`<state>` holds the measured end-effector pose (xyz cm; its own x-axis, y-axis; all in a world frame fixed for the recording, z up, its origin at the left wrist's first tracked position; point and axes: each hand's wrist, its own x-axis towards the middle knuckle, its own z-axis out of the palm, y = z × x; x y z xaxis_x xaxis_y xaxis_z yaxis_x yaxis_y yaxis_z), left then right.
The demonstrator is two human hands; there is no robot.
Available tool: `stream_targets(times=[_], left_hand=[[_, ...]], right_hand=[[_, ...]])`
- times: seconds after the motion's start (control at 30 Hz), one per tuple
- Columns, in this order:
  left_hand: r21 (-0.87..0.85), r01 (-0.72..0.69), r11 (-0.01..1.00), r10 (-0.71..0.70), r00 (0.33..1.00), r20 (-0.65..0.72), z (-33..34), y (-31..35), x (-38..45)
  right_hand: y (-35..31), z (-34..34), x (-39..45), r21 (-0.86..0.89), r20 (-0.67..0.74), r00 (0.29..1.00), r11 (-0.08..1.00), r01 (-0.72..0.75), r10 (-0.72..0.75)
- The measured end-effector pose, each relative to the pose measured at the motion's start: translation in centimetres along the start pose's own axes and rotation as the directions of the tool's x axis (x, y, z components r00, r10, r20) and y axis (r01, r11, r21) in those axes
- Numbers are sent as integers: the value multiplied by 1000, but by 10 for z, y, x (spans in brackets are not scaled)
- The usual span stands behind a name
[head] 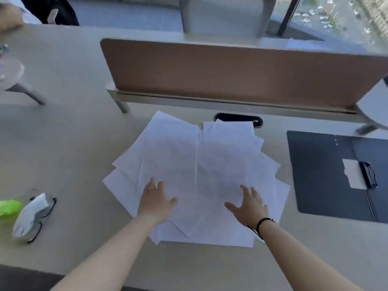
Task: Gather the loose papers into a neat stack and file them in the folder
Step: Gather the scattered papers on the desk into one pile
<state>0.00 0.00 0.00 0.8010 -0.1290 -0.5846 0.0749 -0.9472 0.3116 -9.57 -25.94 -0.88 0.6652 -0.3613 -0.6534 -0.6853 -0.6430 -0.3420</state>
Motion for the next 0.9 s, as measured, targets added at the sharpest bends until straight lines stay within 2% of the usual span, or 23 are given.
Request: stream_targets(times=[0.13, 0.2, 0.27, 0.37, 0.43, 0.53, 0.67, 0.77, 0.83, 0.9], left_hand=[[-119, 71, 990, -87, 987, -133, -9, -19, 29], [-143, 77, 987, -99, 983, -157, -8, -27, 43], [26, 40, 999, -36, 992, -121, -2, -33, 55], [311, -104, 945, 102, 995, 23, 20, -41, 55], [364, -162, 917, 154, 987, 51, 36, -41, 47], [403, -214, 890, 212, 976, 51, 53, -32, 34], [434, -327, 839, 323, 942, 85, 71, -10, 19], [418, -414, 809, 409, 906, 106, 69, -2, 20], [325, -389, 862, 405, 914, 19, 61, -8, 31], [189, -295, 937, 316, 944, -95, 47, -18, 47]], right_hand=[[-1, 6, 14, 362, -113, 991, 932, -20, 65], [-3, 7, 22, 473, -166, 977, 880, -42, 136], [-5, 2, 29, 531, -200, 960, 845, -62, 196], [-3, -4, 39, 603, -202, 937, 790, -111, 286], [-2, -7, 43, 694, -151, 926, 704, -150, 346], [-1, -6, 40, 835, 20, 922, 501, -227, 386], [4, 5, 35, 822, 31, 941, 527, -216, 337], [9, 8, 33, 849, 72, 955, 484, -211, 289], [12, 7, 30, 846, 78, 968, 498, -191, 239], [16, 6, 26, 819, 87, 978, 546, -178, 189]])
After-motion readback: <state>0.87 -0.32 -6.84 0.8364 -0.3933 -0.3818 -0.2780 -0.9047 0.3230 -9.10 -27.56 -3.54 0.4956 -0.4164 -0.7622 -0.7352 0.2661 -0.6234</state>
